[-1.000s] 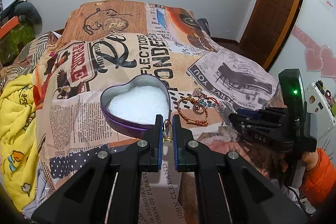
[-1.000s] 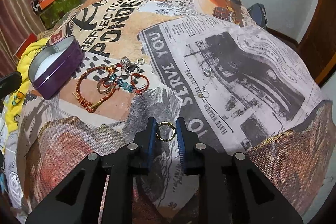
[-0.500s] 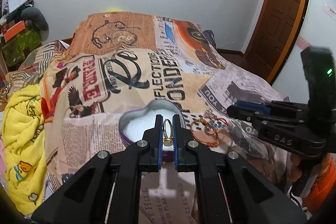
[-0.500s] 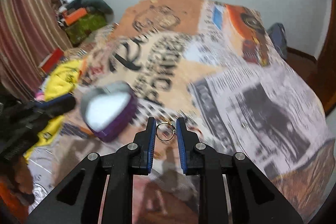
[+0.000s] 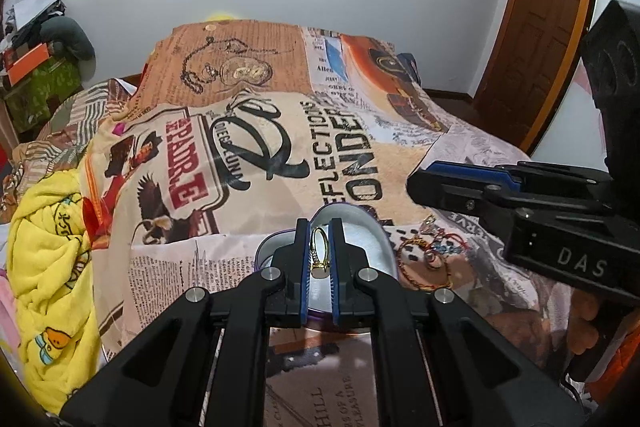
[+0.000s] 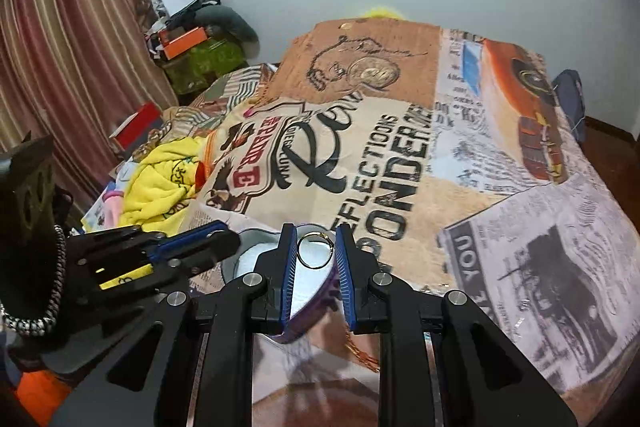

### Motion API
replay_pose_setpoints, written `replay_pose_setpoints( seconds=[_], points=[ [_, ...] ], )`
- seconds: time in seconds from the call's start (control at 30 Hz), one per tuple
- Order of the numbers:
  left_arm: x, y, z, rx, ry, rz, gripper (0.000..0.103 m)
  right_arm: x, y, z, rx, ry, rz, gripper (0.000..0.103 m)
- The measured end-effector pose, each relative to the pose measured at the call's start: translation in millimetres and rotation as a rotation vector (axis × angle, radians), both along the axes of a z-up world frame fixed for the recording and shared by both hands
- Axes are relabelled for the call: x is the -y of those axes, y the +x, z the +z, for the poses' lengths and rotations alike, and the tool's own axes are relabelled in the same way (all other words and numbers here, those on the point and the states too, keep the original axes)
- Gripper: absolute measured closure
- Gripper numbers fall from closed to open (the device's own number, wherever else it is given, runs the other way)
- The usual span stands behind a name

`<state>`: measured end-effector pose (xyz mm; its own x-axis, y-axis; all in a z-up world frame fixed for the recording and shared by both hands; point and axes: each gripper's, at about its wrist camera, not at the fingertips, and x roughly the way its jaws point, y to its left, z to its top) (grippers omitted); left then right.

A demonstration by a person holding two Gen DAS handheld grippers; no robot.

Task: Organize jewelry
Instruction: 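Carry both rings over the heart tin and open both grippers inside it, then withdraw both grippers from the heart tin back toward the jewelry pile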

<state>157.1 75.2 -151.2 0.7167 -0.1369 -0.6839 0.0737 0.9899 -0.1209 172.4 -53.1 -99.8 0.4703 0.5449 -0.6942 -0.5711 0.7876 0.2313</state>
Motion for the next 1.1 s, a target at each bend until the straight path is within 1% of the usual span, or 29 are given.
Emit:
replay_pose_setpoints(
  seconds=[0.3,0.37,0.53,0.6,0.73,0.77,0.8,0.87,0.97,1.1],
  points=[
    [-6.3,11.6,-21.5,-0.052,-0.02,-0.006,0.096,-17.7,9.5,-20.7,-0.078,-0.025,0.036,0.085],
    [-8.3,11.6,-22.6,-0.055,-0.029,-0.004,0.096,-20.1,11.0,-23.7,-0.092,-0.023,0.045,0.085],
    [-14.7,5.2,-16.2,-0.036,-0.004,0.026,0.096,-25.8,9.5,-27.5,-0.097,-0.037,0.07,0.085],
    [-19.8,0.9,-12.6,-0.027,0.011,0.052,0.093,-27.8,8.7,-28.6,-0.102,-0.038,0.077,0.085],
    [-30.6,-5.9,-6.1,-0.009,0.028,0.096,0.071,-30.2,6.1,-28.6,-0.098,-0.051,0.087,0.085],
    [-32.2,-7.6,-4.9,-0.004,0.032,0.103,0.068,-31.0,5.7,-28.6,-0.098,-0.056,0.09,0.085],
    [-33.5,-8.9,-4.0,-0.001,0.035,0.109,0.068,-31.9,5.3,-28.7,-0.1,-0.063,0.095,0.084],
    [-36.7,-12.0,-1.5,0.0,0.037,0.121,0.068,-32.5,4.2,-28.2,-0.099,-0.076,0.092,0.074],
    [-38.9,-15.5,1.7,0.003,0.037,0.135,0.064,-29.9,1.7,-24.4,-0.079,-0.079,0.075,0.065],
    [-37.0,-20.2,6.6,0.008,0.042,0.138,0.063,-24.4,-1.3,-17.9,-0.065,-0.076,0.06,0.064]
  ],
)
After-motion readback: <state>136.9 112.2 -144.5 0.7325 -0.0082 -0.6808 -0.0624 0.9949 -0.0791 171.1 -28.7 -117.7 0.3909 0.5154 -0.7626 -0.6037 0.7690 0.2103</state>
